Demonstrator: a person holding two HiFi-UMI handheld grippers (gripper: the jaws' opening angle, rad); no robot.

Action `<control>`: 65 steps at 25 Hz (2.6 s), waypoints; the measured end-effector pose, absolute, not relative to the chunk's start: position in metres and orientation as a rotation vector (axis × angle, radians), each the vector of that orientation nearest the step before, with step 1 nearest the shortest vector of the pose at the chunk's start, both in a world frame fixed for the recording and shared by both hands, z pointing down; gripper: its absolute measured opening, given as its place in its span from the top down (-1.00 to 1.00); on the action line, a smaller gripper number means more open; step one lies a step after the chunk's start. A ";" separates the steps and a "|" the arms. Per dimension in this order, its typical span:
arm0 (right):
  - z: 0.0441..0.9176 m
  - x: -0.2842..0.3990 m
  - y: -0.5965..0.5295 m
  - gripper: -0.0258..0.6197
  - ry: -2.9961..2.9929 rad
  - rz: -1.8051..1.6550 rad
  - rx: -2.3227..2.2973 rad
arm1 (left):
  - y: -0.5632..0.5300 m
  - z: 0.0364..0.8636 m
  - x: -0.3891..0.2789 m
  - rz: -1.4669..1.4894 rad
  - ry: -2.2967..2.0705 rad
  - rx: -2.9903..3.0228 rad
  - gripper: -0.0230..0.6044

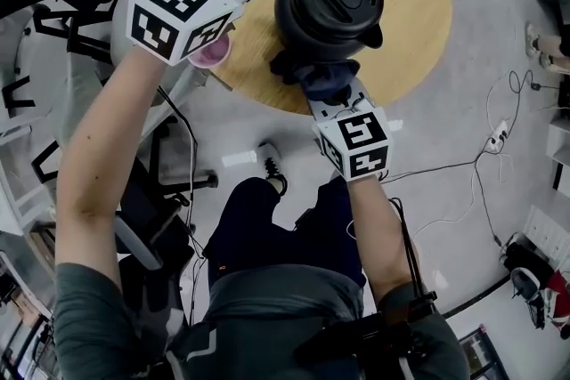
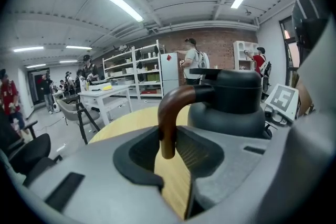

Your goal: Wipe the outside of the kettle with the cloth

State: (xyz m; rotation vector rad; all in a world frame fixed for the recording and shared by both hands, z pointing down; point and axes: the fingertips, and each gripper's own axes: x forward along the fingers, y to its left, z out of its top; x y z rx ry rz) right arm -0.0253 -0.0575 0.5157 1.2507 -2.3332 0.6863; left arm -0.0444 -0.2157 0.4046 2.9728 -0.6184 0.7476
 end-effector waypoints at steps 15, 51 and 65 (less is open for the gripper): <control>0.512 0.027 -0.065 0.69 -2.252 0.683 1.258 | -0.173 0.403 -0.090 0.719 -0.870 2.734 0.60; 0.427 0.038 -0.071 0.69 -2.498 0.372 1.356 | -0.102 0.400 -0.112 0.563 -1.171 2.543 0.64; 0.483 0.030 -0.058 0.69 -2.322 0.451 1.283 | -0.077 0.401 -0.106 0.673 -1.145 2.607 0.87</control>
